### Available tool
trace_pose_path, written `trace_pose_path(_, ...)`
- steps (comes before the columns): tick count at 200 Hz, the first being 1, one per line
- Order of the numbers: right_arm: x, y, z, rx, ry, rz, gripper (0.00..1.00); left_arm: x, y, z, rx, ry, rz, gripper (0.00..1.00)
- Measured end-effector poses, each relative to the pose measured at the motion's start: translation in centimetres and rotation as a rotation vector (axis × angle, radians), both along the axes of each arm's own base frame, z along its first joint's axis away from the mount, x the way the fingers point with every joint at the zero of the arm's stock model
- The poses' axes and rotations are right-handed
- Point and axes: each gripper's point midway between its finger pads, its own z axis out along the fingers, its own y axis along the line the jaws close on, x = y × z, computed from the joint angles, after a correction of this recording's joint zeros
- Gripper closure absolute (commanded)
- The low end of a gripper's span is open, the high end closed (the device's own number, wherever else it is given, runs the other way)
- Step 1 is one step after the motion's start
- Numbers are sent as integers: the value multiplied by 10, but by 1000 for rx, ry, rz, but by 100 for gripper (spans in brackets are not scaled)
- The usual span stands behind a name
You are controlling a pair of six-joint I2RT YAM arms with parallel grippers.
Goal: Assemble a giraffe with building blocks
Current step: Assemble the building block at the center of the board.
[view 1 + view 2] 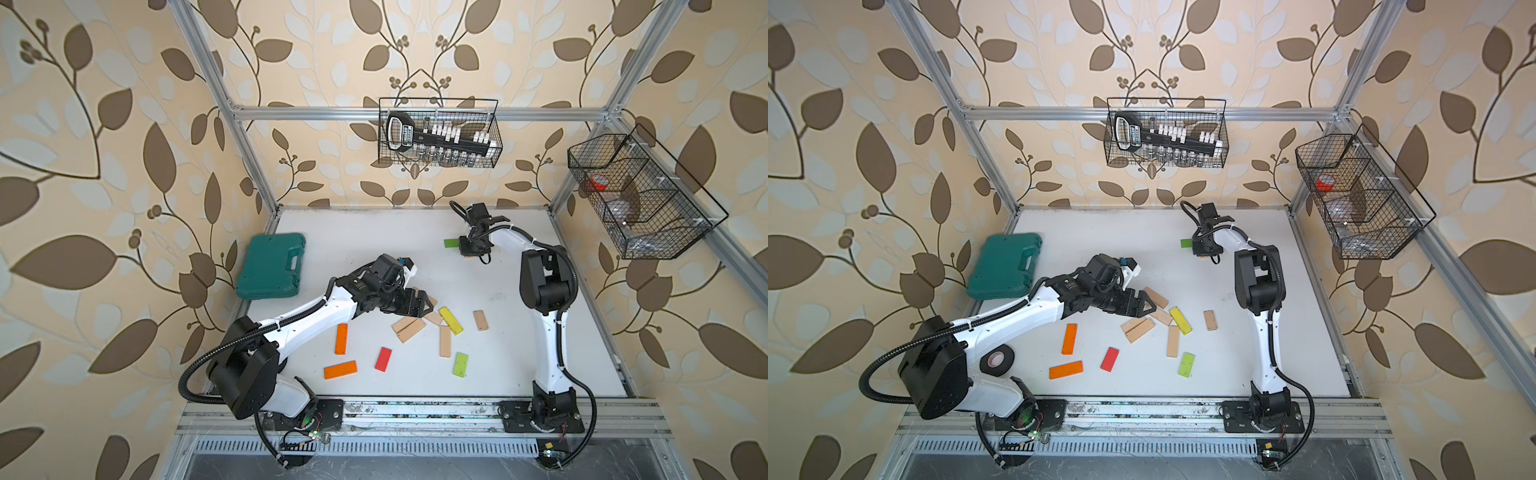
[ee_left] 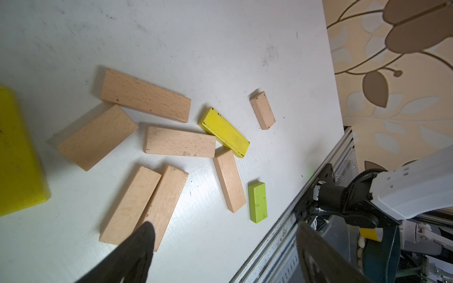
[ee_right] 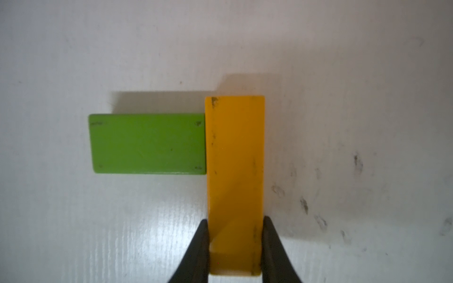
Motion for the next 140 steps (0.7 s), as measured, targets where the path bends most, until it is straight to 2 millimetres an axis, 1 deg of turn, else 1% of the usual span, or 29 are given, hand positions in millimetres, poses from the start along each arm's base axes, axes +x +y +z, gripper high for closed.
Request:
trace_pose_path(101,-3,-1,0,0,-2,0,75,2,2,0,0,0,7,10)
trace_pose_path(129,-3,-1,0,1,-3,0,72,2,2,0,0,0,6,10)
trace_pose_path(140,-3,-1,0,1,-4,0,69,2,2,0,0,0,6,10)
